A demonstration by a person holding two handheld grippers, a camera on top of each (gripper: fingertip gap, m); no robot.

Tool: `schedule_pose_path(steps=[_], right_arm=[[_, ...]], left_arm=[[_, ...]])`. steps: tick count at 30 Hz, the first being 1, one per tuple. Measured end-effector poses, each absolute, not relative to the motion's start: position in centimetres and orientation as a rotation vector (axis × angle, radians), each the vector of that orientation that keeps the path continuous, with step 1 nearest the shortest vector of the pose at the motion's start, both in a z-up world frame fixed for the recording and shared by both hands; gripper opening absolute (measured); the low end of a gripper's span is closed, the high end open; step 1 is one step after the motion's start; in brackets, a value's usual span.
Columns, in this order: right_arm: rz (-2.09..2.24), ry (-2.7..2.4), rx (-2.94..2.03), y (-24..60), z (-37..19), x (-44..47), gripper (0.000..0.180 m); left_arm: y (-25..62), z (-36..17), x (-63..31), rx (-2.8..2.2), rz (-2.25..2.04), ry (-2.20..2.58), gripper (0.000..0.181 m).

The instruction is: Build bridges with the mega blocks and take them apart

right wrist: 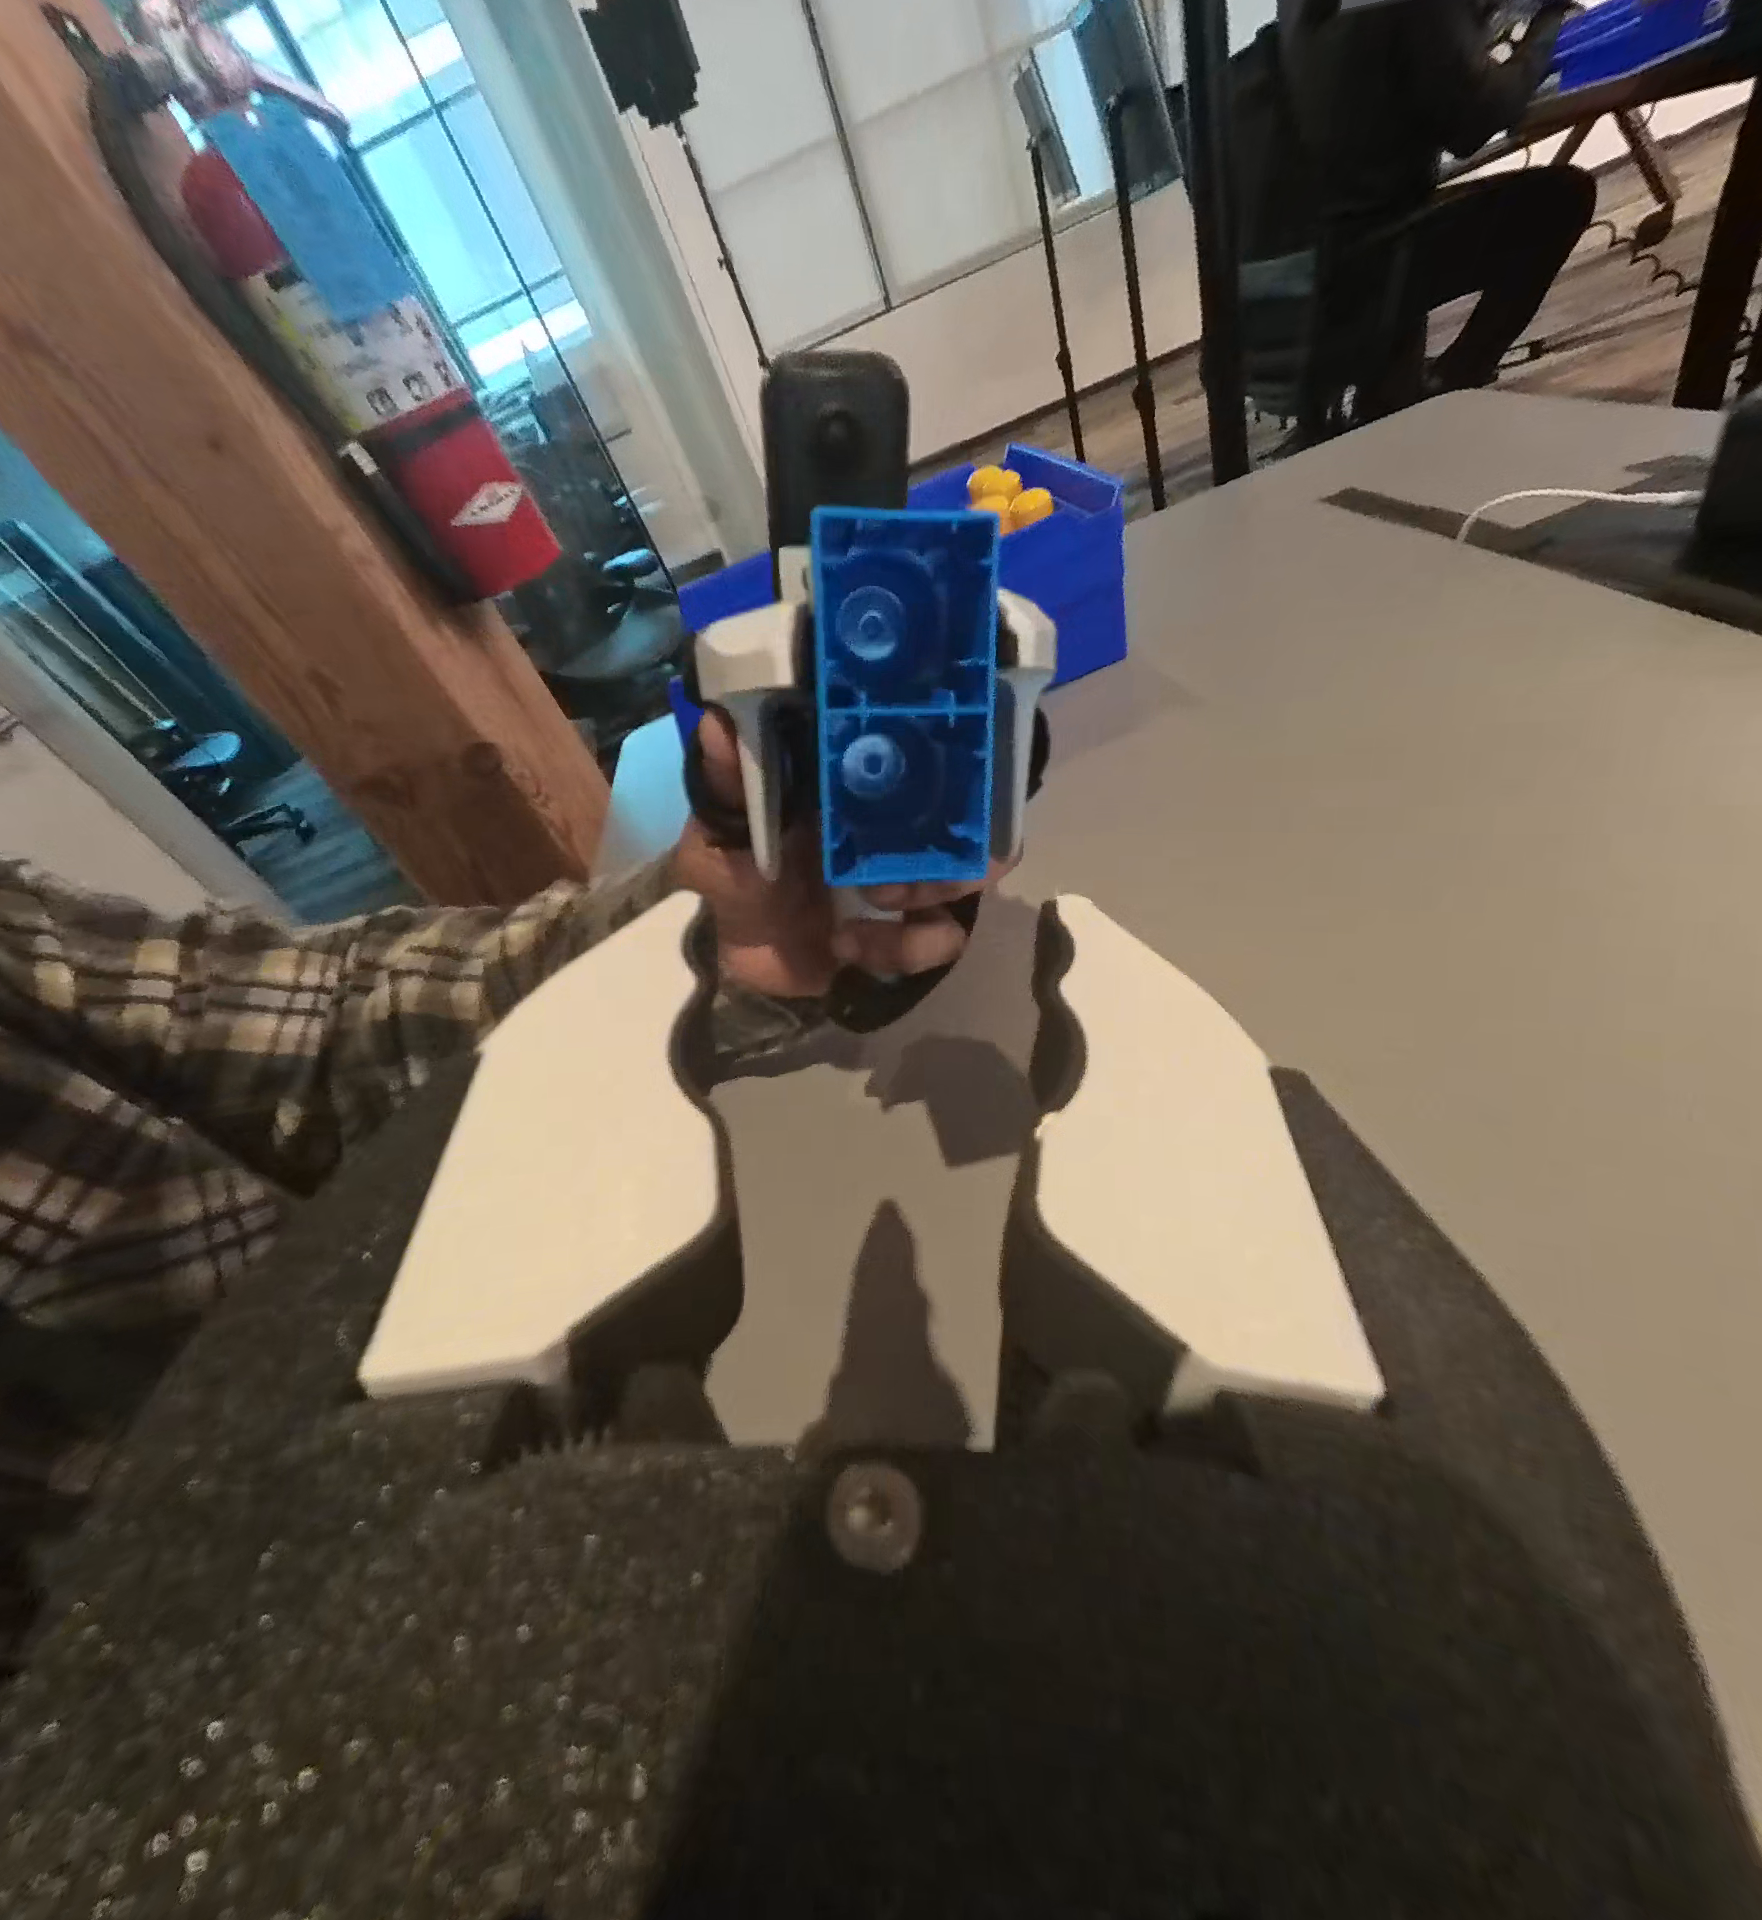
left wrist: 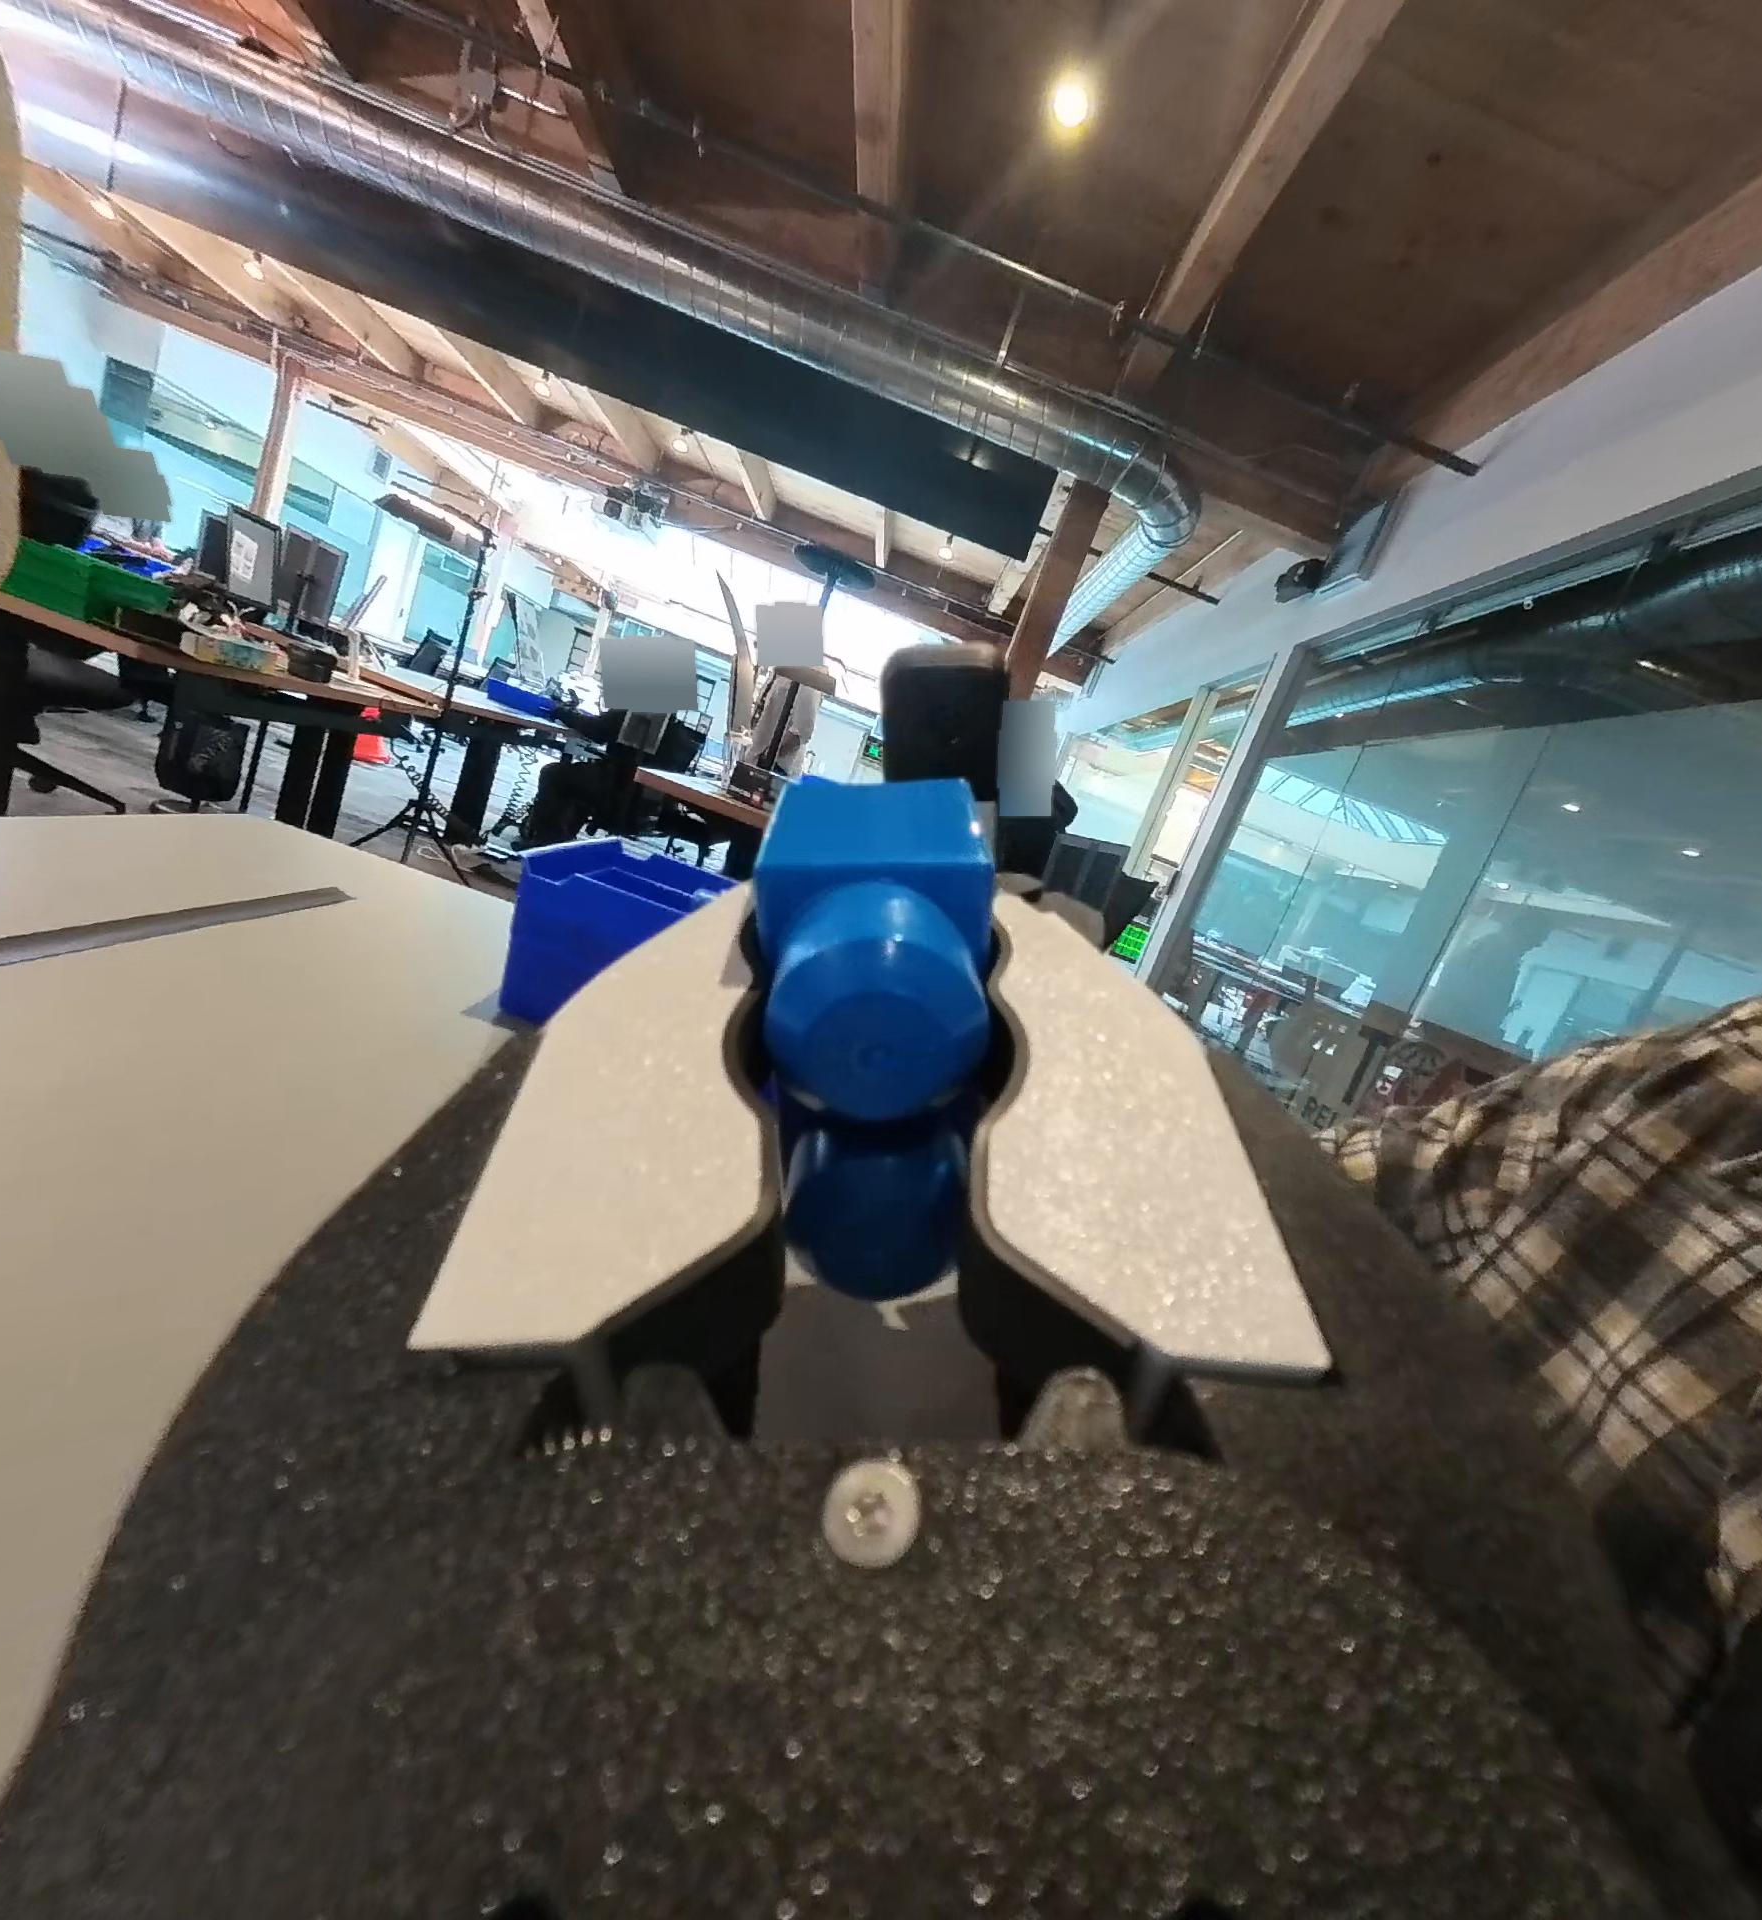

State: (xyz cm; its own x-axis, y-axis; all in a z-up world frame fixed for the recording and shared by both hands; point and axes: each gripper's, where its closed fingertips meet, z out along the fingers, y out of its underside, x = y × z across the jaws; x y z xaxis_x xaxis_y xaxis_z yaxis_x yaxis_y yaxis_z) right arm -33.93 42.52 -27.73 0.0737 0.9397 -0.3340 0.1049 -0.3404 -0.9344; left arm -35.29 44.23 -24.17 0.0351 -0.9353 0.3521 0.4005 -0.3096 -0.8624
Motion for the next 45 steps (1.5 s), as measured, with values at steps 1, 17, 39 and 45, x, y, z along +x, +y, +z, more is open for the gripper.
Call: schedule_pose_path(steps=[1,17,39,45], right_arm=[[1.351,-1.084,-1.578,42.6,-27.9,-34.3,0.058],[1.217,-1.070,-1.666,42.8,-26.6,-29.5,0.034],[0.223,-0.390,-2.218,50.5,-30.8,8.2,0.056],[0.384,-0.485,-1.813,49.3,-21.3,-0.4,0.065]], left_arm=[[44.1,-24.2,-35.1,-1.187,-1.539,0.655,0.036],[43.0,-23.8,-33.9,-1.142,-1.530,0.693,0.064],[43.8,-25.3,-33.2,-1.238,-1.471,0.706,0.071],[43.9,-25.7,-33.0,-1.250,-1.478,0.714,0.070]])
